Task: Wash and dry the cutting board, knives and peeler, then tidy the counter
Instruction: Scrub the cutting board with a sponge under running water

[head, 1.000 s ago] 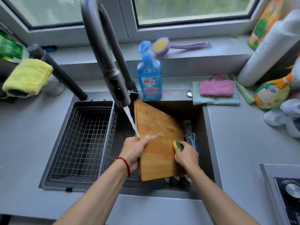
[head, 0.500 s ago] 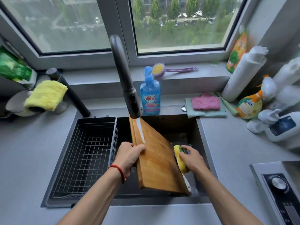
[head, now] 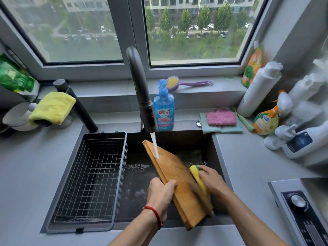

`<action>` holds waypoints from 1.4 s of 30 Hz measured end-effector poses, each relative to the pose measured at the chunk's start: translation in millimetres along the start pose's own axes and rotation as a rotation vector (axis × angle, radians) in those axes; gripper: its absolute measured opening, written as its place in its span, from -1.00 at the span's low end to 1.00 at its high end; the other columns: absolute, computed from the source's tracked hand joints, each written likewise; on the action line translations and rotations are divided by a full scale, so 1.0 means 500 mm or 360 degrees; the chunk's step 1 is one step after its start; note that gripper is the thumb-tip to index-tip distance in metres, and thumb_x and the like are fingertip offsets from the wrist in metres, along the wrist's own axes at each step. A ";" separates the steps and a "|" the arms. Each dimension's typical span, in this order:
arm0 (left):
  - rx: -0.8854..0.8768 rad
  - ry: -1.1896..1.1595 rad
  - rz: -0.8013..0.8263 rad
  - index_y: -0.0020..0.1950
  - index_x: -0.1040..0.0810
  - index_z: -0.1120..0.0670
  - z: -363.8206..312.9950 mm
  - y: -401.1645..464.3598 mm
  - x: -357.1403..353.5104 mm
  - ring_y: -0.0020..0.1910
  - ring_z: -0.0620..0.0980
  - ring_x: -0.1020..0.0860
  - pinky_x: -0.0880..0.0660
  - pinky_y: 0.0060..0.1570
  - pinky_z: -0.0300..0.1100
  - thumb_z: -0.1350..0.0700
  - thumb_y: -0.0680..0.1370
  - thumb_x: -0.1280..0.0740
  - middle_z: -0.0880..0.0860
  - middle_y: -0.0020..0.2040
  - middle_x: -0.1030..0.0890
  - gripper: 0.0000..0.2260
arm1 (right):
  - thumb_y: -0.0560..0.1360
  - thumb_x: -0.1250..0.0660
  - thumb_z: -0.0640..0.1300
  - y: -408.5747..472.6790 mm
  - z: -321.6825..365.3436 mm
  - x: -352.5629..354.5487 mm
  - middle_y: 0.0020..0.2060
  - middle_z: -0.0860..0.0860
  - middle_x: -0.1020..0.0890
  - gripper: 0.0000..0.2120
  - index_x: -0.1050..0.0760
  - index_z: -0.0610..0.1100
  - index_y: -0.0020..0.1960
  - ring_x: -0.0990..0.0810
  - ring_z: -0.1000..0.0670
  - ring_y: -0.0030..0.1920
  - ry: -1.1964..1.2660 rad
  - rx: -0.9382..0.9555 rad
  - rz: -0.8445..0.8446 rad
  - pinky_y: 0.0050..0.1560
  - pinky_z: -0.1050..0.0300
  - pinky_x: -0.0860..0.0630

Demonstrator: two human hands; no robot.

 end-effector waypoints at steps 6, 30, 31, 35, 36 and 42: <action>0.0046 -0.0015 0.0136 -0.06 -0.56 0.16 -0.021 -0.031 -0.063 -0.13 0.19 -0.71 -0.68 -0.06 0.16 0.10 0.30 -0.38 0.17 -0.13 -0.71 -0.74 | 0.67 -0.18 -0.08 -0.007 -0.021 0.010 0.29 -0.01 -0.56 -0.66 -0.49 0.13 0.41 -0.48 0.12 0.01 0.0004 0.0013 0.0023 -0.21 0.34 -0.35; 0.0034 -0.0118 -0.0040 0.00 -0.57 0.22 -0.082 0.035 0.128 -0.06 0.23 -0.65 -0.62 -0.04 0.09 0.29 0.55 -0.38 0.26 -0.03 -0.68 -0.95 | 0.55 -0.35 -0.20 0.068 -0.051 -0.009 0.09 -0.23 -0.60 -0.84 -0.51 -0.16 0.13 -0.64 -0.23 -0.08 0.1287 -0.0471 0.0205 -0.32 -0.05 -0.62; 0.0044 -0.0124 -0.0039 0.02 -0.56 0.23 -0.085 0.040 0.134 -0.04 0.24 -0.65 -0.61 -0.04 0.09 0.29 0.55 -0.39 0.27 -0.01 -0.67 -0.93 | 0.57 -0.32 -0.24 0.081 -0.033 -0.003 0.06 -0.24 -0.60 -0.88 -0.50 -0.18 0.11 -0.63 -0.21 -0.10 0.1279 -0.0435 0.0171 -0.37 -0.02 -0.60; 0.0114 -0.0185 -0.0053 0.08 -0.52 0.29 -0.083 0.053 0.148 0.00 0.23 -0.63 -0.61 -0.01 0.09 0.30 0.54 -0.39 0.30 0.06 -0.65 -0.85 | 0.63 -0.30 -0.27 0.151 0.049 0.022 0.06 -0.23 -0.59 -0.79 -0.42 -0.23 0.25 -0.64 -0.20 -0.10 0.1278 -0.0391 0.0078 -0.29 -0.14 -0.62; 0.0133 -0.0198 -0.0062 0.09 -0.51 0.29 -0.079 0.055 0.149 0.02 0.25 -0.62 -0.60 0.07 0.14 0.30 0.54 -0.39 0.31 0.07 -0.64 -0.84 | 0.64 -0.30 -0.26 0.169 0.073 0.026 0.05 -0.21 -0.59 -0.77 -0.42 -0.22 0.28 -0.65 -0.21 -0.09 0.1281 -0.0368 0.0093 -0.29 -0.17 -0.63; 0.0179 -0.0237 -0.0083 0.14 -0.51 0.27 -0.064 0.063 0.151 0.07 0.27 -0.62 -0.58 0.10 0.17 0.28 0.53 -0.40 0.29 0.08 -0.64 -0.79 | 0.69 -0.24 -0.18 0.289 0.200 0.045 0.38 -0.19 -0.49 -0.56 -0.30 -0.16 0.55 -0.52 -0.27 0.32 0.1493 -0.0226 0.0180 0.05 -0.27 -0.57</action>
Point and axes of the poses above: each hand's wrist, its own y-axis towards the middle knuckle, its own x-axis out of the back of the hand, z = x × y, the point moved 4 cm from there along y, towards the middle knuckle
